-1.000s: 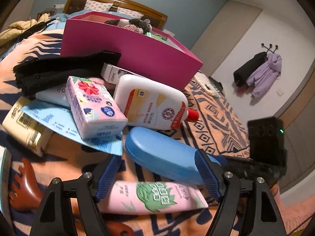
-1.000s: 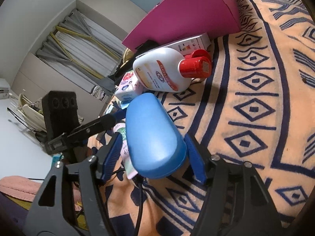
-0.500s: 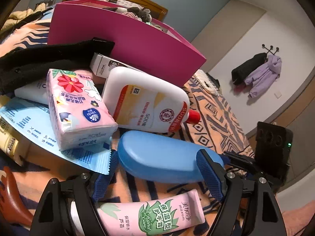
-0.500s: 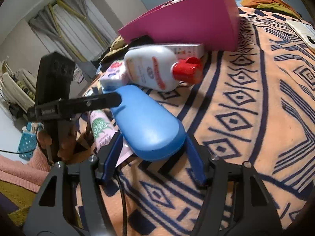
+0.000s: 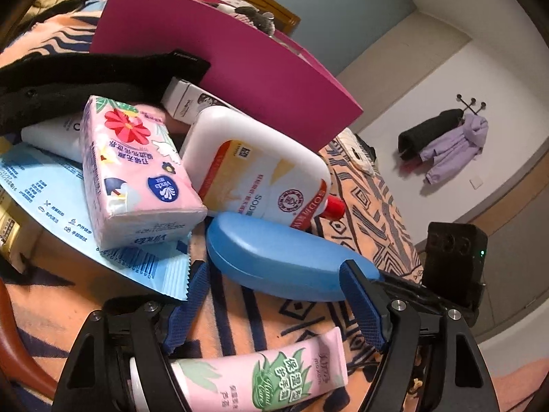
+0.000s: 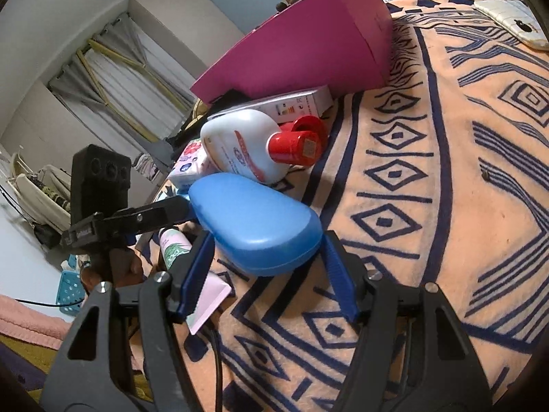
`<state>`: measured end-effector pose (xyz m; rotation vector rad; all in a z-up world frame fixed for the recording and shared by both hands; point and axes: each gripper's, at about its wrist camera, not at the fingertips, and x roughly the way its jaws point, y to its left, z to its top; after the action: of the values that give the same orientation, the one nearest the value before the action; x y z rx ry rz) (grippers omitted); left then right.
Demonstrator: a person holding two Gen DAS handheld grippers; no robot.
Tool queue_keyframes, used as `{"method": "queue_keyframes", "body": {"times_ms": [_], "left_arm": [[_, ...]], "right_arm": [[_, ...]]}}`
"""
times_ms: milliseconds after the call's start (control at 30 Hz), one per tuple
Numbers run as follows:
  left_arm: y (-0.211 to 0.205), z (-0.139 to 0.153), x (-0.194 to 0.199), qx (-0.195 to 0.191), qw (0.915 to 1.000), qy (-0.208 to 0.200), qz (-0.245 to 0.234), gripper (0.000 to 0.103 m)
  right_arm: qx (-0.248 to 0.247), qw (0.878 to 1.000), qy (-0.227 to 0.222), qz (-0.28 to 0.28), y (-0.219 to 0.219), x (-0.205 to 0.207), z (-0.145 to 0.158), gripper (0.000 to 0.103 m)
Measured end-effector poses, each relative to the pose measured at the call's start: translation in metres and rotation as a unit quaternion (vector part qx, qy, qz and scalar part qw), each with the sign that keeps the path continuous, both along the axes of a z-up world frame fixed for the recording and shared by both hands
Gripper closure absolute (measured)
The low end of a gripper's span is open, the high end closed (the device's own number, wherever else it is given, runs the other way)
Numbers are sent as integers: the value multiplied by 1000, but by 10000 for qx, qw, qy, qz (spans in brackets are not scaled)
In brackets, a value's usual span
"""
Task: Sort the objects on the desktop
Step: 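Lift the blue plastic case off the pile with both grippers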
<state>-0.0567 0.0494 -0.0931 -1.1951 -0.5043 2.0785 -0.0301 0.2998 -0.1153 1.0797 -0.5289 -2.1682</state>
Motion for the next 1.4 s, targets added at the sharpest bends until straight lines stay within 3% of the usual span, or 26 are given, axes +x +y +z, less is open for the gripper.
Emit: {"method": "queue_keyframes", "body": {"times_ms": [400, 567, 700, 1133, 1400], "left_arm": [[-5, -5, -9, 340, 9991, -205, 155, 24], [0, 0, -4, 308, 9994, -38, 154, 25], [-3, 6, -2, 422, 9990, 44, 148, 33], [-1, 24, 0, 552, 9980, 282, 77, 33], [-11, 12, -15, 652, 9973, 24, 324, 33]], "right_arm": [[-185, 9998, 66, -52, 5, 2, 3, 40], [-190, 9997, 137, -67, 6, 2, 6, 40], [-207, 9995, 234, -72, 8, 4, 10, 40], [24, 9961, 861, 186, -1, 18, 36, 46], [3, 9979, 644, 67, 0, 6, 27, 49]]}}
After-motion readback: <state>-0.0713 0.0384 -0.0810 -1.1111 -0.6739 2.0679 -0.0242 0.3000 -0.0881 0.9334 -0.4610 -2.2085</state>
